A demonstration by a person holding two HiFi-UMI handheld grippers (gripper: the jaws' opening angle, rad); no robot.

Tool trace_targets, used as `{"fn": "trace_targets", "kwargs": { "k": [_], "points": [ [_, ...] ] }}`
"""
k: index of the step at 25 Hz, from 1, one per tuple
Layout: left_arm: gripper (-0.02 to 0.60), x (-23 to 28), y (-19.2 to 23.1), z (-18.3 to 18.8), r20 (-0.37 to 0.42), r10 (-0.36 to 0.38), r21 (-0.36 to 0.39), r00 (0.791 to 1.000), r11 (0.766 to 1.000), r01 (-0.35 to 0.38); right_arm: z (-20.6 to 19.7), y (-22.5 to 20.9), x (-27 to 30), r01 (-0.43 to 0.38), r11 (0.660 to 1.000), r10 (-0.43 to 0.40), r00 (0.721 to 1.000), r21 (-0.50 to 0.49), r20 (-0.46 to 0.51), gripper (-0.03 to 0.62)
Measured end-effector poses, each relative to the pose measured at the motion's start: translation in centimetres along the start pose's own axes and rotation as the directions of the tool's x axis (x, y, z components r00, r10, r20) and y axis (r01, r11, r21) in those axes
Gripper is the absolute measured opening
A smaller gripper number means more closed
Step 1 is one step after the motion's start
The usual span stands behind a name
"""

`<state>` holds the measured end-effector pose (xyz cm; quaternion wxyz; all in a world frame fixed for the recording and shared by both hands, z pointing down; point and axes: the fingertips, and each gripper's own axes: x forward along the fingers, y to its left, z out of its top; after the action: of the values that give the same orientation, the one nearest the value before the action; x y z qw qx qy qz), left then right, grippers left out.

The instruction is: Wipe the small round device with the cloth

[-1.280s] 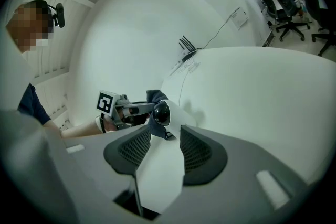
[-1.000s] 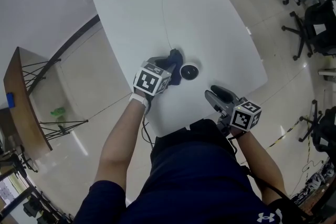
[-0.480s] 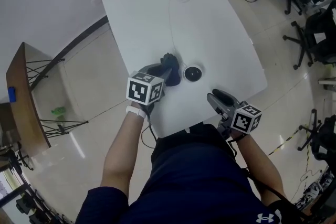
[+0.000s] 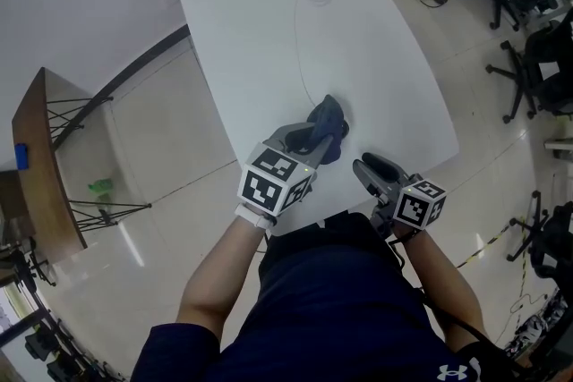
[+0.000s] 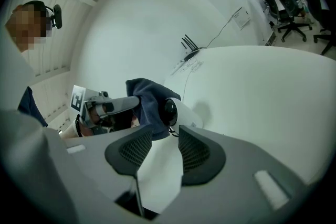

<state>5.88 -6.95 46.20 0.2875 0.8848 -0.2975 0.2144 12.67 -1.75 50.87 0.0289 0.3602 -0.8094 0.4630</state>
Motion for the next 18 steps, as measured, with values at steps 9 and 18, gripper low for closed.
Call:
{"fn": "trace_targets", "kwargs": {
  "k": [9,18],
  "points": [
    [0.067,0.8,6.2,-4.2,-0.040,0.085,-0.227,0.996,0.969,-0.092,-0.6,-1.6,-0.6,0.031,0.999,-0.031,0.999,0.035,-0.008,0.158],
    [0.067,2.4,8.2,-7.8,-0.120,0.113,-0.262,0.986,0.955,-0.141,-0.5,-1.7,-0.2,0.037,0.999,-0.036,0.999,0.038,-0.021,0.156]
  ]
}}
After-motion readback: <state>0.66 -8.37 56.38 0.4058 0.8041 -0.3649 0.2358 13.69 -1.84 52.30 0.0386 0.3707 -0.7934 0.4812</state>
